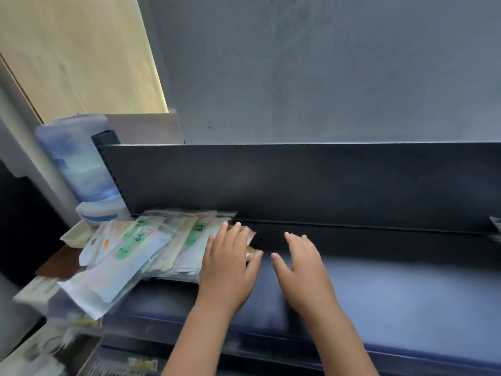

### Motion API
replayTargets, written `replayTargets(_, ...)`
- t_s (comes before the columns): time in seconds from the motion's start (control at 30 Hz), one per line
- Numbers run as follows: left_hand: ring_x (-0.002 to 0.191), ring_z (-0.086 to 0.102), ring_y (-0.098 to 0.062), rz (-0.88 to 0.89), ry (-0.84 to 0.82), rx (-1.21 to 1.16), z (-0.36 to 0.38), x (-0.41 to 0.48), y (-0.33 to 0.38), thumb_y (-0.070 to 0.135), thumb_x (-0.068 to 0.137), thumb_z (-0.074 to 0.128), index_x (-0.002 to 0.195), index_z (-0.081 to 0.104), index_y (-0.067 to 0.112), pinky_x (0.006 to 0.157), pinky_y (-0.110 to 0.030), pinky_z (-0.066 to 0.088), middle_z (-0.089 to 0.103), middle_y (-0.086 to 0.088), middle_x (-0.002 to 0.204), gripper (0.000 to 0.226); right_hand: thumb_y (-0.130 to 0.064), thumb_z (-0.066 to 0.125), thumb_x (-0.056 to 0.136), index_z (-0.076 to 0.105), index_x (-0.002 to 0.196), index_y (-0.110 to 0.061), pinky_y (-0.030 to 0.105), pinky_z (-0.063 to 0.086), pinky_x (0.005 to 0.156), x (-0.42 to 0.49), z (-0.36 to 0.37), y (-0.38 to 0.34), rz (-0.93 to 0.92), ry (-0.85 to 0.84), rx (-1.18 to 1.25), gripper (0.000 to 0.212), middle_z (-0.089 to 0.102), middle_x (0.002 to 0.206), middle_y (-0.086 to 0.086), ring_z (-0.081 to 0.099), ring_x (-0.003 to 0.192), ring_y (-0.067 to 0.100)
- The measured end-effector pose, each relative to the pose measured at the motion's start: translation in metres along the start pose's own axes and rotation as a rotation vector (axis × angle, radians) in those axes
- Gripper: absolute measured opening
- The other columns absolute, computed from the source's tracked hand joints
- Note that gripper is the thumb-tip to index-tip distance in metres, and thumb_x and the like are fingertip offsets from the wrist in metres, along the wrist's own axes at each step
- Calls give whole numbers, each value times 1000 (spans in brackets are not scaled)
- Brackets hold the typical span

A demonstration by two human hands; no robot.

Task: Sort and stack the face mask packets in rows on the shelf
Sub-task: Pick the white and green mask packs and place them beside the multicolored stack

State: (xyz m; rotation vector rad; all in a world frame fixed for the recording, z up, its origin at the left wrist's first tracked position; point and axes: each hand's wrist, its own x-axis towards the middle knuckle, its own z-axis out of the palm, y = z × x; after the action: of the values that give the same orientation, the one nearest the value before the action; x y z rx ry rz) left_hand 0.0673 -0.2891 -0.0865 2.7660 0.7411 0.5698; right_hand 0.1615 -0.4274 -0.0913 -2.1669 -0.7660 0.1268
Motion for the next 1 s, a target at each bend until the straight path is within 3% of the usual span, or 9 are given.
replayTargets(0.07,161,11,-19,-24,-5,14,-2,0,-11,59,101,34,155,42,27,130,-43,10,32,8,169,64,-42,52,105,36,160,-22,29,22,122,4,10,-10,-11,-18,19,61,36,166,-10,14,159,10)
replayTargets(0.2,161,14,-21,-83,-9,32,-13,-5,-34,67,89,16,155,44,24,130,-43,11,35,6,167,84,-38,53,105,39,158,-23,26,23,119,9,28,-30,-25,-64,80,57,39,164,-10,16,158,9)
replayTargets(0.37,161,10,-18,-156,-12,32,-29,-2,-74,56,104,41,156,41,26,131,-41,7,30,7,170,60,-33,54,104,50,148,-32,24,31,100,11,46,-56,-22,-59,132,44,54,143,-9,27,153,9)
replayTargets(0.57,159,20,-25,-213,24,-17,-49,-6,-136,57,98,39,153,48,20,131,-44,13,40,0,166,67,-26,57,101,61,139,-27,34,42,112,8,79,-94,-94,62,156,38,58,138,-16,46,140,11)
replayTargets(0.7,159,21,-24,-251,40,-61,-65,-11,-191,48,103,51,152,50,21,130,-44,15,41,2,165,56,-29,57,103,57,145,-22,21,31,109,4,111,-135,-113,61,67,43,57,145,-8,44,140,11)
replayTargets(0.83,158,21,-21,-306,45,-118,-87,-17,-252,40,102,56,154,48,23,129,-42,17,42,6,164,55,-34,53,105,50,150,-22,23,31,106,-6,149,-179,-94,-2,38,47,52,150,-7,40,143,12)
replayTargets(1.0,153,32,-21,-347,-9,-178,-102,-15,-303,43,99,57,158,40,30,125,-40,25,41,6,165,62,-37,51,105,38,160,-18,32,31,118,-10,197,-220,23,-169,93,59,41,163,-2,34,151,16)
